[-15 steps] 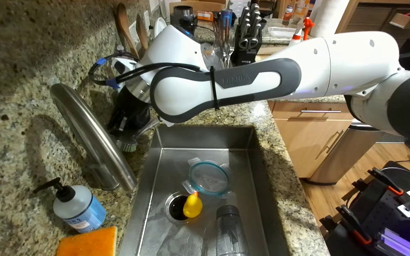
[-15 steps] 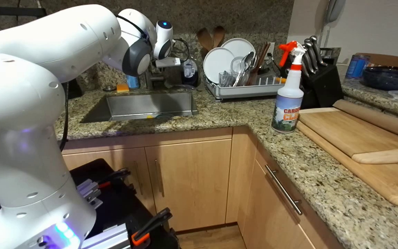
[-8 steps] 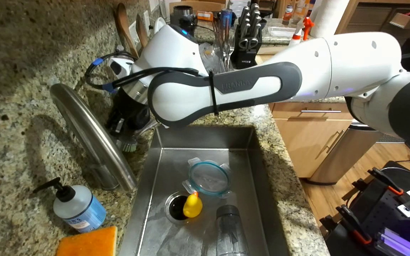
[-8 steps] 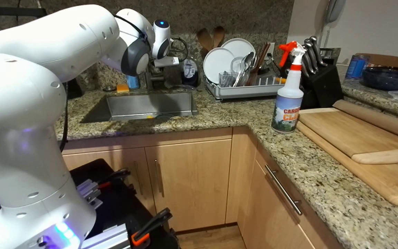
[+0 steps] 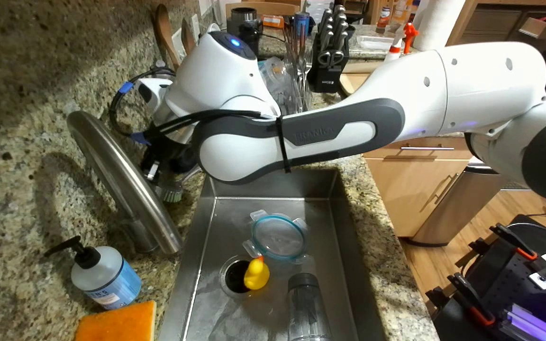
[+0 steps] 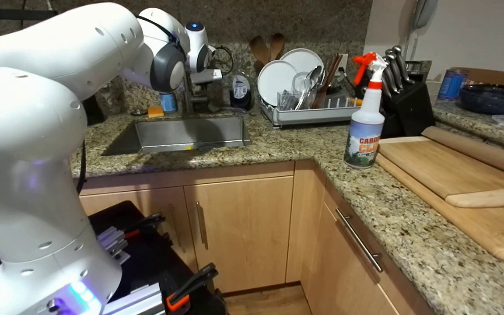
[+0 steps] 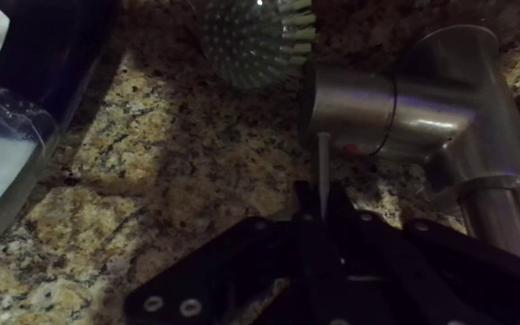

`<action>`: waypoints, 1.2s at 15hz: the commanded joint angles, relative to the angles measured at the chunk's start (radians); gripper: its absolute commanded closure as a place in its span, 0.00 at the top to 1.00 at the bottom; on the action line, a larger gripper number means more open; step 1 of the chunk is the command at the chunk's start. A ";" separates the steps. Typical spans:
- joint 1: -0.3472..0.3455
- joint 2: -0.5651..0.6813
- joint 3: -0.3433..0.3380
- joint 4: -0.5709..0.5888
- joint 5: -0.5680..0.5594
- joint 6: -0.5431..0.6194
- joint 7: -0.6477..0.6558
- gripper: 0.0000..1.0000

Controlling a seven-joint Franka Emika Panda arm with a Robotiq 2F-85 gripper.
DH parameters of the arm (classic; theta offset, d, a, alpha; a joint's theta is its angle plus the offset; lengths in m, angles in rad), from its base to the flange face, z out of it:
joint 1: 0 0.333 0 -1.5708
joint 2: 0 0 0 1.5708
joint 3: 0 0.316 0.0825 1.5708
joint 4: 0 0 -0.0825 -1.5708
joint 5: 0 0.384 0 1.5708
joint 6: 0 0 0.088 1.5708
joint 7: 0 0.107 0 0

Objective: Move the spray bottle to the left, open the faucet

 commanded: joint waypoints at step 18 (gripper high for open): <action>-0.007 -0.325 -0.250 -0.469 -0.074 0.108 0.423 0.03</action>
